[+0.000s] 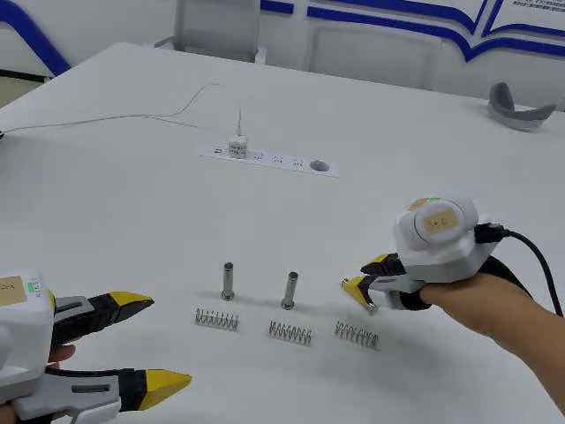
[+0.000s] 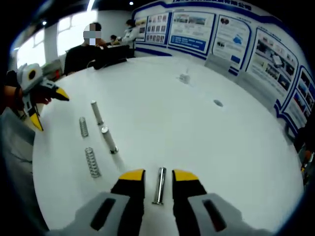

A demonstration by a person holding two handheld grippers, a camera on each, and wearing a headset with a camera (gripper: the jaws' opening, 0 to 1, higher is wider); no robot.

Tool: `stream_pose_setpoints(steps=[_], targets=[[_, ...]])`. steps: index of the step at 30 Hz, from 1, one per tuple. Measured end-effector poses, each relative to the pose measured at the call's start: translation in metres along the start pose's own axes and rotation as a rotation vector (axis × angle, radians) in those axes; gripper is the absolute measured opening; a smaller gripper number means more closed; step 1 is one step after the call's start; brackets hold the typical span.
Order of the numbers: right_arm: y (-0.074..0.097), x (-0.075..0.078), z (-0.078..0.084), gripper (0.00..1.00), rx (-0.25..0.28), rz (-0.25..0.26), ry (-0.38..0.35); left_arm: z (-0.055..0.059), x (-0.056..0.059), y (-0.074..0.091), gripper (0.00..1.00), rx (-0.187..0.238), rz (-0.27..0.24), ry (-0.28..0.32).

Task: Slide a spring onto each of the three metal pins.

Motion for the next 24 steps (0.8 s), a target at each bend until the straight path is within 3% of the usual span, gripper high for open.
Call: stream_pose_setpoints(steps=[24], targets=[[-0.025, 0.008, 0.006, 0.15, -0.107, -0.028, -0.101, 0.005, -0.002, 0.003, 0.62, -0.001, -0.013, 0.023]])
Point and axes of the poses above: the centre of the closed fingertips' face, and the gripper's own axes: y roughly backward along the fingers, x roughly to its right, z roughly out of its underside, the point moved 9 cm from there along y, roughly backward along the fingers
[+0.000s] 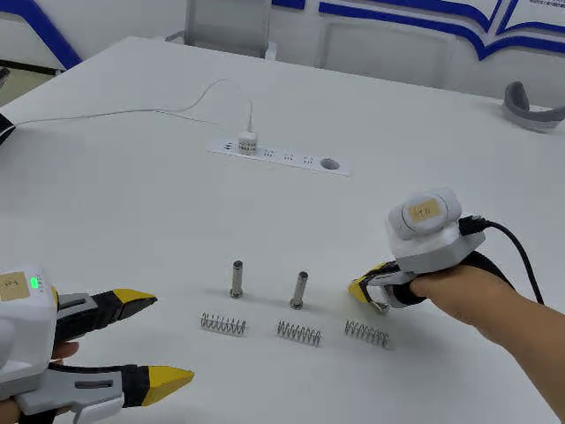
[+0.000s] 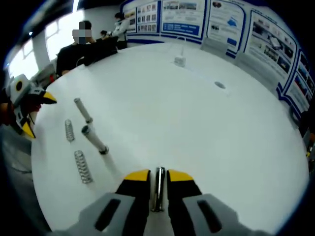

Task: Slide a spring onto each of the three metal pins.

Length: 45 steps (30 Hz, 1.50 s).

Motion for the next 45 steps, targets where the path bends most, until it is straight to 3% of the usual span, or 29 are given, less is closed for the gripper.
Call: stream_pose_setpoints(steps=[21, 28, 35, 40, 45], targets=[[-0.004, 0.001, -0.004, 0.1, -0.062, -0.043, -0.007, 0.001, 0.005, 0.004, 0.61, -0.004, -0.023, 0.009], [-0.006, -0.002, -0.011, 0.1, -0.135, -0.026, 0.016, 0.0, 0.006, 0.006, 0.61, 0.006, -0.033, 0.014], [-0.007, -0.001, -0.011, 0.1, -0.157, -0.027, 0.02, 0.002, 0.007, 0.004, 0.6, 0.007, -0.033, 0.018], [-0.007, -0.004, -0.014, 0.1, -0.175, -0.022, 0.072, 0.001, 0.005, 0.002, 0.6, 0.009, -0.028, 0.016], [-0.007, -0.003, -0.013, 0.1, -0.176, -0.014, 0.055, 0.0, 0.004, -0.001, 0.59, 0.013, -0.022, 0.017]])
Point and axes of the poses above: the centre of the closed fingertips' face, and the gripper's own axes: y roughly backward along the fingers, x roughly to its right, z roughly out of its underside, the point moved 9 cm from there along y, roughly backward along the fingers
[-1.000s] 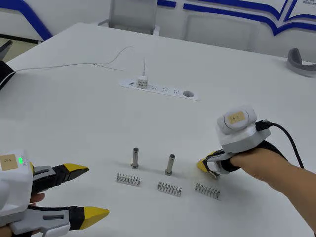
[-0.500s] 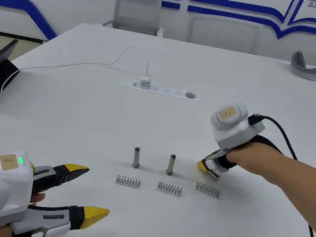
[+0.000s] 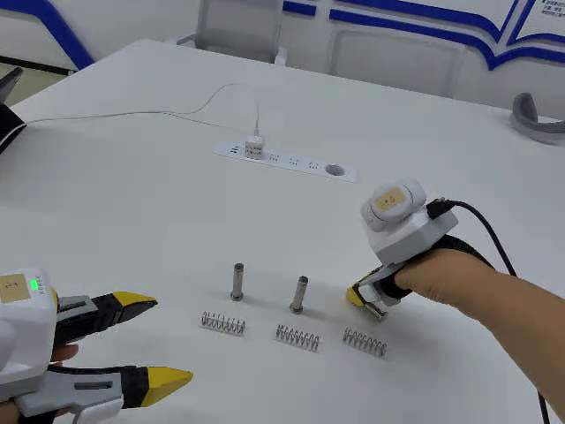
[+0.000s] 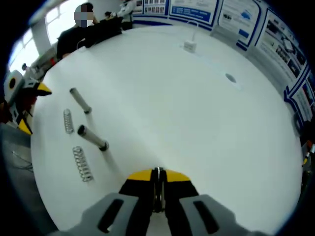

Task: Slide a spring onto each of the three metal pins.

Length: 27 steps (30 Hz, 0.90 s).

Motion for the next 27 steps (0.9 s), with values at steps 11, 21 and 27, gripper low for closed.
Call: stream_pose_setpoints(steps=[11, 21, 27], targets=[[0.002, -0.002, 0.005, 0.09, 0.059, 0.027, -0.024, 0.0, -0.002, -0.002, 0.59, 0.004, 0.009, 0.001], [0.013, -0.008, 0.006, 0.09, 0.1, 0.035, -0.045, -0.003, -0.006, 0.002, 0.59, 0.016, -0.003, 0.001], [0.026, -0.01, 0.007, 0.09, 0.129, 0.034, -0.061, -0.006, -0.005, 0.002, 0.59, 0.016, -0.001, -0.003]])
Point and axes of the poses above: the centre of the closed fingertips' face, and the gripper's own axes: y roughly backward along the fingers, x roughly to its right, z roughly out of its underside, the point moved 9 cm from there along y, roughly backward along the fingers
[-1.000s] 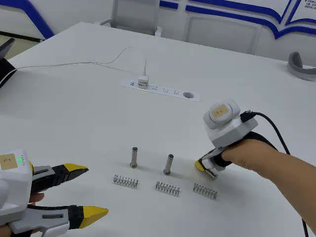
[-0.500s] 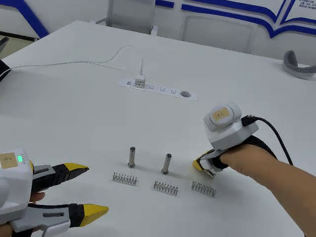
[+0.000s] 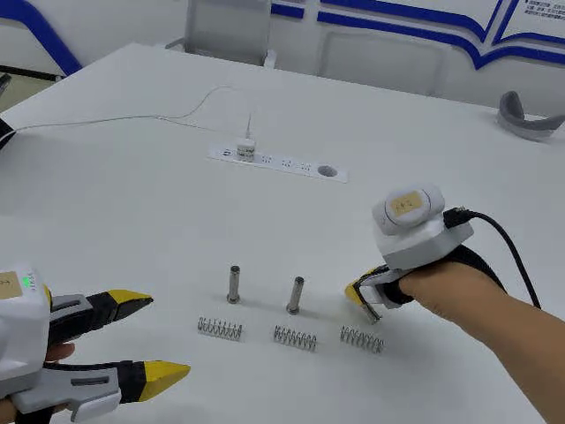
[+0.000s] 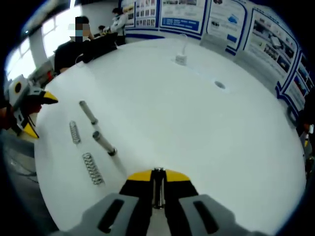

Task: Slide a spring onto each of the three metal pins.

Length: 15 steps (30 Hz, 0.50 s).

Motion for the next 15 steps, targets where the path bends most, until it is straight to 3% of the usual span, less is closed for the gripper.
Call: stream_pose_setpoints(steps=[15], targets=[[0.021, -0.005, 0.01, 0.09, 0.075, -0.005, -0.047, -0.013, 0.007, 0.001, 0.58, 0.001, 0.005, -0.035]])
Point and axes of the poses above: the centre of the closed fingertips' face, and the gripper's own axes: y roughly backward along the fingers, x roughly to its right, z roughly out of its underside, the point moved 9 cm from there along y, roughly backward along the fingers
